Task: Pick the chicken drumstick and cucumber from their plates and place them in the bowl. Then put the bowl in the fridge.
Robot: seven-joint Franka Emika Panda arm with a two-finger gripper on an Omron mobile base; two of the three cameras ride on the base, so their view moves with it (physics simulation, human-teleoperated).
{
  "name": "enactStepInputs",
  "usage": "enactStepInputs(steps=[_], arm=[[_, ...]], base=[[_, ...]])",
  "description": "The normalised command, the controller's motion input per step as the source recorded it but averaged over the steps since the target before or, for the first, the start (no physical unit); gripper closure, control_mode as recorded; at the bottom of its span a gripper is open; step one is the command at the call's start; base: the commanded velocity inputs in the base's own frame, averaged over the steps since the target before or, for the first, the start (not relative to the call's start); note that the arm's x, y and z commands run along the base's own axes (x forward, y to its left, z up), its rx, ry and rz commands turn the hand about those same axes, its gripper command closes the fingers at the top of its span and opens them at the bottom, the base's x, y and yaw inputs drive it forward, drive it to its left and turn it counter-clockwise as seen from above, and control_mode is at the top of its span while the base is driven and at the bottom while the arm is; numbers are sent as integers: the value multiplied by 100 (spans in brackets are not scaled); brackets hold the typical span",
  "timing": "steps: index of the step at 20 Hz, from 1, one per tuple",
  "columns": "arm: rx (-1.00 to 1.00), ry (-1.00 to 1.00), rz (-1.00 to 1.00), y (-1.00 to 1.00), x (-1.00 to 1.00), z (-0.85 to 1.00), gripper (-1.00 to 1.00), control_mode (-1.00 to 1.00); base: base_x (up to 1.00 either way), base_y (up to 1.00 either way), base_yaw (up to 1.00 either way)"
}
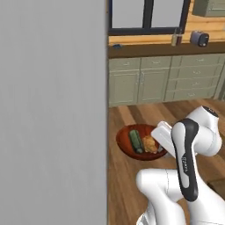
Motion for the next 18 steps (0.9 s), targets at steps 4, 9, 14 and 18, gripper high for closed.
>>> enactStepInputs(steps=[4, 9, 14, 18], arm=[[0, 0, 0, 0, 0, 0, 100, 100], [0, 0, 0, 0, 0, 0, 100, 100], [0, 0, 0, 0, 0, 0, 100, 100], [0, 0, 0, 0, 0, 0, 100, 100]], base=[[15, 21, 39], [50, 12, 51], [65, 13, 51], [52, 5, 52]])
